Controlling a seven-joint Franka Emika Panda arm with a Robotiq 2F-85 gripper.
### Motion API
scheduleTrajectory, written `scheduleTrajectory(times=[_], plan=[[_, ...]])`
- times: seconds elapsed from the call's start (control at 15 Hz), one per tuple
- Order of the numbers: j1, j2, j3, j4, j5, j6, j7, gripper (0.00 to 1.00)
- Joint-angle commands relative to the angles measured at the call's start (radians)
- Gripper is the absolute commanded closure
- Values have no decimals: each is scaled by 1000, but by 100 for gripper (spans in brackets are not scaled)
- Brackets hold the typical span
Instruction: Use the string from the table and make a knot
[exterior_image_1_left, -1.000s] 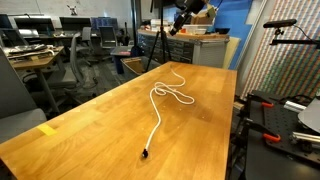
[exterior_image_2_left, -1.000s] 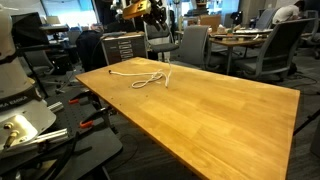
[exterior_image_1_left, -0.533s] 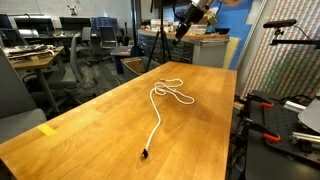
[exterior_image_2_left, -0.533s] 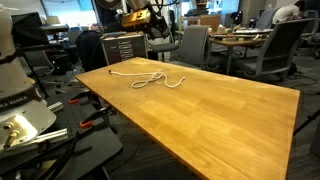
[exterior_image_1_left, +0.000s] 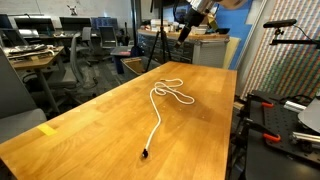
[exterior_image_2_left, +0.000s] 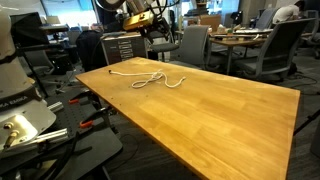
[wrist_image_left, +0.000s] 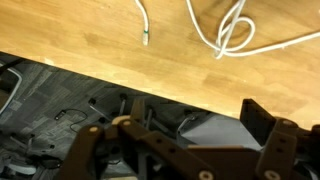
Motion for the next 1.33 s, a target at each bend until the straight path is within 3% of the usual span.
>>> scheduleTrajectory(times=[0.0, 0.07, 0.13, 0.27, 0.33, 0.53, 0.67, 0.8, 1.07, 1.13, 1.2, 1.27], plan=[[-216, 42, 80, 27, -272, -64, 8, 0], [-266, 49, 83, 41, -356, -102, 8, 0], [-178, 42, -52, 54, -442, -155, 11, 0], [-211, 22, -73, 90, -618, -272, 34, 0], [-371, 39, 109, 44, -528, -182, 28, 0], [-459, 40, 182, 47, -546, -197, 28, 0], [-481, 26, 249, 39, -568, -299, 14, 0], [-494, 38, 304, 24, -689, -248, 44, 0], [-459, 10, 422, -16, -904, -294, 121, 0], [-448, 1, 459, -34, -892, -321, 89, 0], [-435, 2, 503, -58, -765, -358, 0, 0], [-424, 20, 538, -83, -646, -369, 2, 0]])
